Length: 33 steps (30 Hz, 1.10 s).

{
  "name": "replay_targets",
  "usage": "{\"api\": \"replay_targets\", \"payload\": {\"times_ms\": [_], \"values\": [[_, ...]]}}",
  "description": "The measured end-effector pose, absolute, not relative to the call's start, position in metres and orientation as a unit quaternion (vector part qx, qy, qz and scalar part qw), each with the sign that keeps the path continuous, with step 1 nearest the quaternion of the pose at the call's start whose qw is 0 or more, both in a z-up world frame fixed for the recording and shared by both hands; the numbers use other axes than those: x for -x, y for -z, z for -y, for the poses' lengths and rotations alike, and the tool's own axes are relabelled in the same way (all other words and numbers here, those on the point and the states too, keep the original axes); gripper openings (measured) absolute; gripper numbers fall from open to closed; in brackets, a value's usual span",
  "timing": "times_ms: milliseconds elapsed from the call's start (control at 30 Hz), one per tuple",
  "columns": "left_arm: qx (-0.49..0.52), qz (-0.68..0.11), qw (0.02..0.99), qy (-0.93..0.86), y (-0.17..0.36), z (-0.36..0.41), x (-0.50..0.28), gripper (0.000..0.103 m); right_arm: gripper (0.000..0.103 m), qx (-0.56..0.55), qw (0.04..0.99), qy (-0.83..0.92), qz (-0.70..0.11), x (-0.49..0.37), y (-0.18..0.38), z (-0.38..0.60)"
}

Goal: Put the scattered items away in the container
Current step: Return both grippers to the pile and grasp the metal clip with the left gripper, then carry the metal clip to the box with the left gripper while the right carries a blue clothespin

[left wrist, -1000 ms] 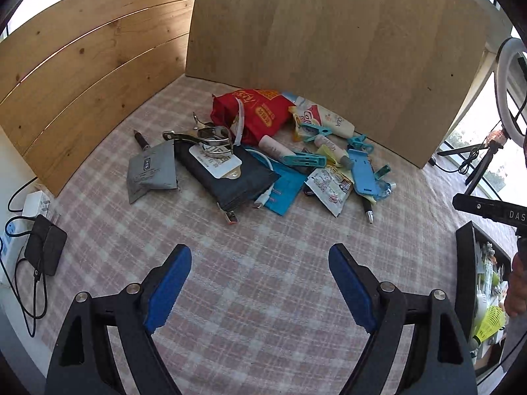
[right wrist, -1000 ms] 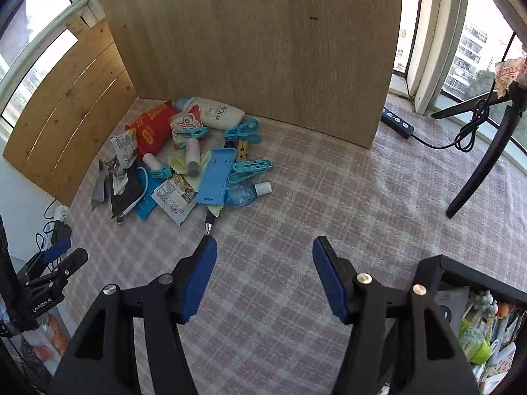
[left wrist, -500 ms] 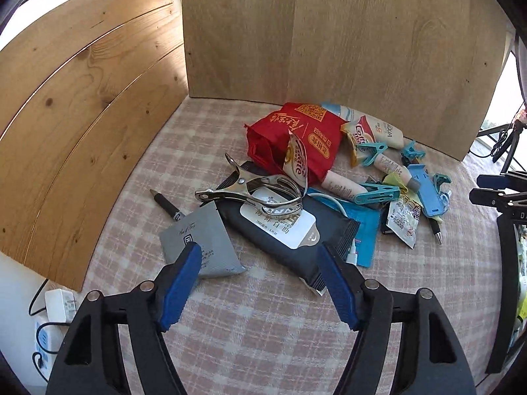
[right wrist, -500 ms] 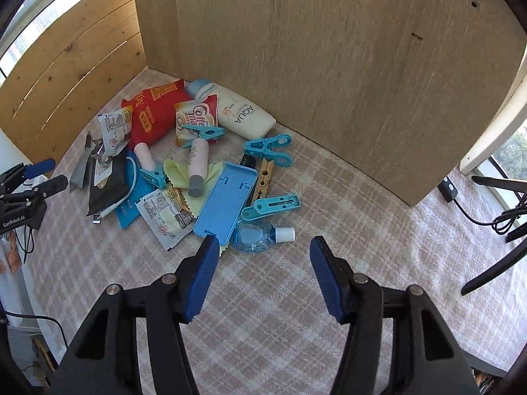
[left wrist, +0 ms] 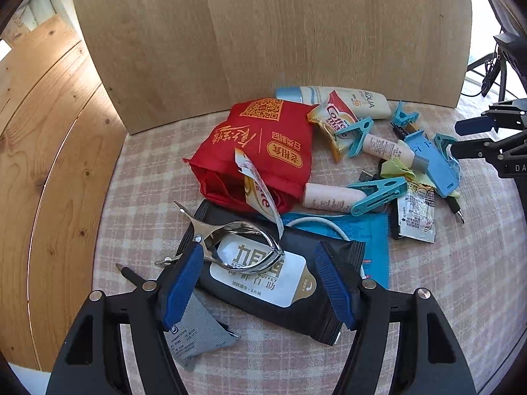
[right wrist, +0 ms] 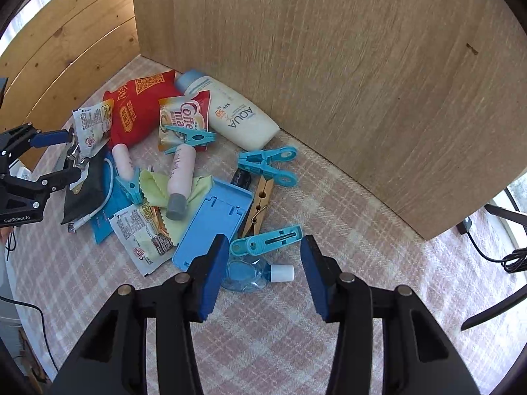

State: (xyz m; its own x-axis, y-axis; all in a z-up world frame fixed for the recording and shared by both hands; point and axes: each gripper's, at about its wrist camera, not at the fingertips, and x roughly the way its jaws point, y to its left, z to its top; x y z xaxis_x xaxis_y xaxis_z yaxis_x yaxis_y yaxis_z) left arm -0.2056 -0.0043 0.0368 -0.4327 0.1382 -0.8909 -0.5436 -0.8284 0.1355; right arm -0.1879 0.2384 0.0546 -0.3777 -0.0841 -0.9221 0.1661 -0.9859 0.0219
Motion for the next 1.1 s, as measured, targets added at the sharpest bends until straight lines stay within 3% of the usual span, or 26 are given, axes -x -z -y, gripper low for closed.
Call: {"api": "replay_targets", "payload": {"times_ms": [133, 167, 300, 367, 600, 633, 1100], "values": [[0.499, -0.209, 0.224, -0.811, -0.028, -0.001, 0.209, 0.052, 0.044, -0.558, 0.080, 0.825, -0.045, 0.196, -0.047, -0.238], [0.501, -0.208, 0.227, -0.808, -0.026, -0.002, 0.210, 0.045, 0.041, -0.559, 0.080, 0.824, -0.041, 0.198, -0.045, -0.239], [0.503, -0.192, 0.239, -0.808, -0.026, 0.000, 0.211, 0.036, 0.029, -0.562, 0.081, 0.823, -0.020, 0.205, -0.044, -0.246], [0.503, -0.188, 0.235, -0.811, -0.027, 0.002, 0.213, 0.021, 0.025, -0.566, 0.084, 0.820, 0.000, 0.207, -0.046, -0.252], [0.509, -0.153, 0.238, -0.813, -0.031, 0.013, 0.215, 0.015, 0.013, -0.573, 0.077, 0.813, 0.066, 0.215, -0.055, -0.279], [0.509, -0.150, 0.238, -0.814, -0.032, 0.014, 0.214, 0.014, 0.006, -0.574, 0.075, 0.812, 0.072, 0.215, -0.056, -0.282], [0.494, -0.122, 0.235, -0.828, -0.061, 0.029, 0.193, 0.007, 0.005, -0.557, 0.067, 0.823, 0.089, 0.186, -0.084, -0.292]]}}
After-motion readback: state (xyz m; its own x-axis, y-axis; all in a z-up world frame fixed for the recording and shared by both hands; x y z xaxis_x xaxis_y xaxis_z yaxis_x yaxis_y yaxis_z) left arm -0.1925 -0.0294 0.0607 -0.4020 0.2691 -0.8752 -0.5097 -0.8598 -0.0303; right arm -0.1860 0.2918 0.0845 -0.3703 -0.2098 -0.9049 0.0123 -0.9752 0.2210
